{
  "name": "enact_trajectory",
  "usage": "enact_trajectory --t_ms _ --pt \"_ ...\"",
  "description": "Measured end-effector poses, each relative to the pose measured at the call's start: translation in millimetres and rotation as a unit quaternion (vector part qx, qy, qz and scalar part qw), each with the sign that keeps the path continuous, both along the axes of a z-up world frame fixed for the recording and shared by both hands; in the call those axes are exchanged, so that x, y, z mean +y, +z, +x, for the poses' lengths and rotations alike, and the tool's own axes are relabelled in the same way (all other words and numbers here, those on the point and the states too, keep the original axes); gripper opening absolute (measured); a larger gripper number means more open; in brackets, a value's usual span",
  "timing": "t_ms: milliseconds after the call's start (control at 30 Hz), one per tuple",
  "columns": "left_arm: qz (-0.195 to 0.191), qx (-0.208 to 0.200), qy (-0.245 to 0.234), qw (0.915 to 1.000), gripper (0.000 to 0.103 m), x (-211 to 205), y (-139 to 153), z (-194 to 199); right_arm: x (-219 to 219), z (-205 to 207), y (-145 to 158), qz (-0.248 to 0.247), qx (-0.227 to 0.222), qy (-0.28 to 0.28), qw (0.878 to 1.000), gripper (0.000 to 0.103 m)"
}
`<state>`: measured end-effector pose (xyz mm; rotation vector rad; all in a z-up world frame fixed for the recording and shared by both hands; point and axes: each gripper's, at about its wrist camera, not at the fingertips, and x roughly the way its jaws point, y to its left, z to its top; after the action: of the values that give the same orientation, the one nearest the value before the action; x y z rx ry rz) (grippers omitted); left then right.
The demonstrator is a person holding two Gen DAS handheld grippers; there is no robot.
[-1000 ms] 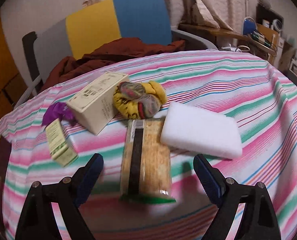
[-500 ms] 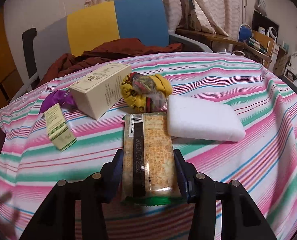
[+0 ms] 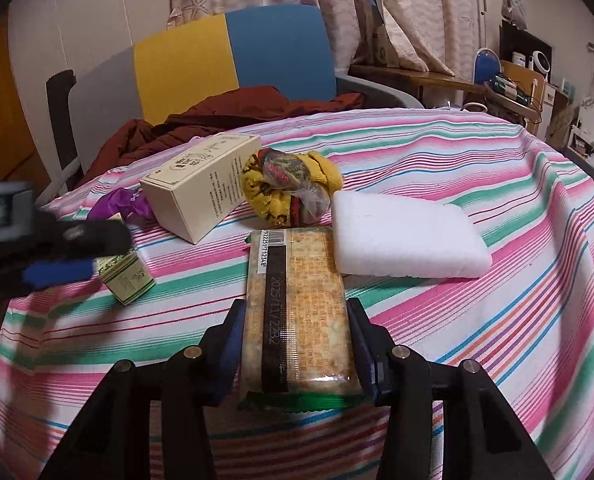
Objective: Organize objects
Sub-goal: 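Grasp the green-labelled box with the left tool while the right tool grasps the cracker packet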
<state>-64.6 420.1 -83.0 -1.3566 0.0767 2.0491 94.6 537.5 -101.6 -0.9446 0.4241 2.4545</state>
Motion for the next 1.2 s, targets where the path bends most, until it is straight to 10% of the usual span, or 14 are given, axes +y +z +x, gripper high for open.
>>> enact_trajectory --t_ms 600,767,1200 --pt "-0.032 0.085 0.015 0.9957 0.065 -32 3 -1 2 -1 0 0.001 0.002 -0.001 1.000 0.049" --pt "-0.064 0.161 -0.018 0.9847 0.035 -30 -8 9 0 -1 0 0.004 -0.001 -0.002 1.000 0.049" --pt "-0.026 0.184 -0.029 0.9821 0.030 -64 -9 28 -3 -3 1 0.017 -0.009 -0.004 1.000 0.049"
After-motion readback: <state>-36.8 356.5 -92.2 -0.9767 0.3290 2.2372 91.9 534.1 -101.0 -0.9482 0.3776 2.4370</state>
